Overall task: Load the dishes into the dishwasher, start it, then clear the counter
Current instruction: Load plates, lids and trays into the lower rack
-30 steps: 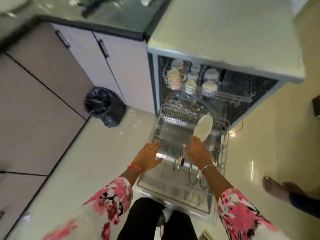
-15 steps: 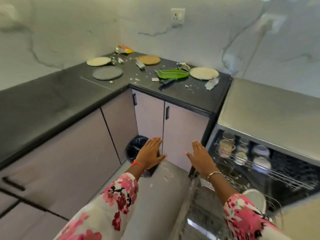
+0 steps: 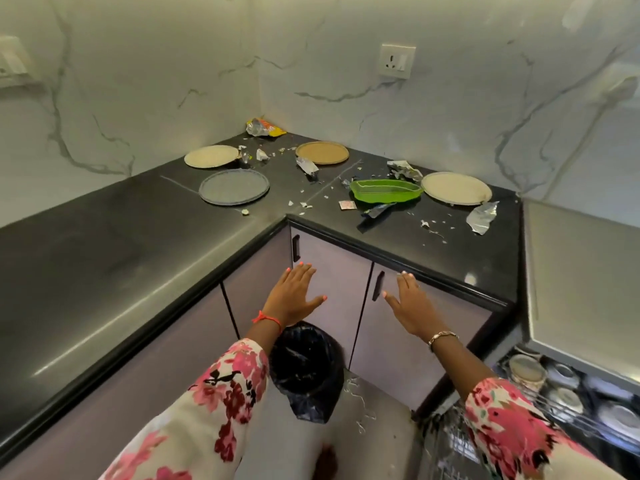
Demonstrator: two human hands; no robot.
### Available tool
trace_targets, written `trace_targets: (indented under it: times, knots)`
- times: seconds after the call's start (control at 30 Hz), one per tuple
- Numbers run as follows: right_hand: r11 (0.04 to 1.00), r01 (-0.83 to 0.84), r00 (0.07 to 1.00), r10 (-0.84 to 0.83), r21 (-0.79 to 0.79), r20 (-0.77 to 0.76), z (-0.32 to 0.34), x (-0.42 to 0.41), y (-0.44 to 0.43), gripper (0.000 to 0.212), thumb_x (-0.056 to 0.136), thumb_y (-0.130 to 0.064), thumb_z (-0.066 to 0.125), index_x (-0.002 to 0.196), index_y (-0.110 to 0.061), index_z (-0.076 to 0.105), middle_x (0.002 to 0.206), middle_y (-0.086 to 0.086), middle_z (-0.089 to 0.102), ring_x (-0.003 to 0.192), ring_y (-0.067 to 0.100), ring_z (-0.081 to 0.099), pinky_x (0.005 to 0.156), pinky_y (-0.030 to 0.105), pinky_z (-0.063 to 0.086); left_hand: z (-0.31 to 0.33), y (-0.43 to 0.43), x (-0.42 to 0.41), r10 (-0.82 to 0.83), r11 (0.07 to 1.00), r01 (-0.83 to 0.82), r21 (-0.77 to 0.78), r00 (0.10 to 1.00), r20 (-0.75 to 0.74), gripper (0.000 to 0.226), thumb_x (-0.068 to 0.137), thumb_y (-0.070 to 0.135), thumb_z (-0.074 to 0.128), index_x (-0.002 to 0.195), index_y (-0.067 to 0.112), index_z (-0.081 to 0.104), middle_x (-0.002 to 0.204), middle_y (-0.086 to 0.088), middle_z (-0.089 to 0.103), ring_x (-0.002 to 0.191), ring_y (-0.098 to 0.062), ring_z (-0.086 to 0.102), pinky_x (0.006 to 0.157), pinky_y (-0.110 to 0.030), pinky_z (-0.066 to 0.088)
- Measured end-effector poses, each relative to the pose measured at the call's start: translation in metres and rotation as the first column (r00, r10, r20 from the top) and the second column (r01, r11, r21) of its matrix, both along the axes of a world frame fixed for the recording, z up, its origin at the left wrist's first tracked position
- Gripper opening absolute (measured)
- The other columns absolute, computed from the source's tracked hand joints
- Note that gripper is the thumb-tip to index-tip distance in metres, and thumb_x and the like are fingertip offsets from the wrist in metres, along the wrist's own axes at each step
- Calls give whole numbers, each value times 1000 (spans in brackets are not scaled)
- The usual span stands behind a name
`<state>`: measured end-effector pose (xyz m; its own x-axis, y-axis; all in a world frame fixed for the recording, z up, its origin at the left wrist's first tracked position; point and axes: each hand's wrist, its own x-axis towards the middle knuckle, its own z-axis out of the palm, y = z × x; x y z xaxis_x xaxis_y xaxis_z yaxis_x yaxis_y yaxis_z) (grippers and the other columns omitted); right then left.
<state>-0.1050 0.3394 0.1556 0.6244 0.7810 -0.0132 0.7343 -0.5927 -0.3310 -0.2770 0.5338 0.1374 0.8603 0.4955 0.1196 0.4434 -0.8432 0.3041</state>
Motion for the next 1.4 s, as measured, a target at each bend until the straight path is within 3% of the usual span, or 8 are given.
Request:
trace_targets:
  times: [0.23,0.43,0.57,0.73,0.87,1.0,1.23,1.4]
  knots:
    - [992,100,995,-98,72,-32,4,110,107,50,98,-34,38,132,3,37,139,20,38,129,33,38,104,39,33,-5,99,104,-14,998,15,-58,1000,19,69,92,47,48,146,11,24,155,-4,19,144,-17,6,116,-31,-1]
    - [953,272,958,-254,135,-133,12,197,185,44,99,-32,37,115,6,48,120,26,49,112,39,46,95,42,34,-3,167,194,-37,995,37,-92,999,5,68,92,47,48,145,11,26,154,-6,20,144,-18,8,116,-32,1]
    - [825,522,830,-433,217,-353,17,240,223,37,97,-27,44,102,10,51,112,29,53,110,40,48,87,39,37,-7,195,235,-47,992,43,-115,998,-35,73,88,55,45,145,12,26,155,-6,19,144,-19,10,115,-32,1]
    - [602,780,571,-575,170,-586,8,279,255,37,90,-27,55,97,9,54,115,28,56,102,42,57,86,46,46,-25,213,261,-36,993,27,-118,997,-74,93,72,72,18,147,16,22,157,1,12,144,-14,5,115,-33,0]
    - [475,873,431,-641,113,-635,6,297,266,39,84,-20,64,111,7,58,118,25,59,104,41,59,88,46,50,-34,211,262,-19,1000,19,-16,999,-36,93,72,71,8,147,18,22,156,3,12,144,-11,5,115,-31,-1]
    - [359,930,304,-619,83,-725,4,308,273,29,77,-6,65,103,5,60,113,21,62,97,36,63,82,46,54,-37,213,263,-16,1000,16,-7,999,-37,90,73,70,9,147,19,22,156,4,13,144,-11,5,115,-30,-2]
    - [189,952,306,-532,241,-790,17,314,283,20,87,-10,49,103,-1,58,121,21,58,104,37,59,80,42,48,-39,214,262,-17,1000,16,-10,999,-34,88,75,69,11,147,20,22,156,4,13,144,-10,4,115,-29,-3]
    - [82,972,232,-463,219,-856,26,313,297,33,96,-11,35,125,3,39,134,20,47,118,34,50,96,40,43,-39,215,262,-17,1000,16,-20,999,-29,88,75,70,12,147,20,22,156,4,14,144,-10,4,114,-29,-4]
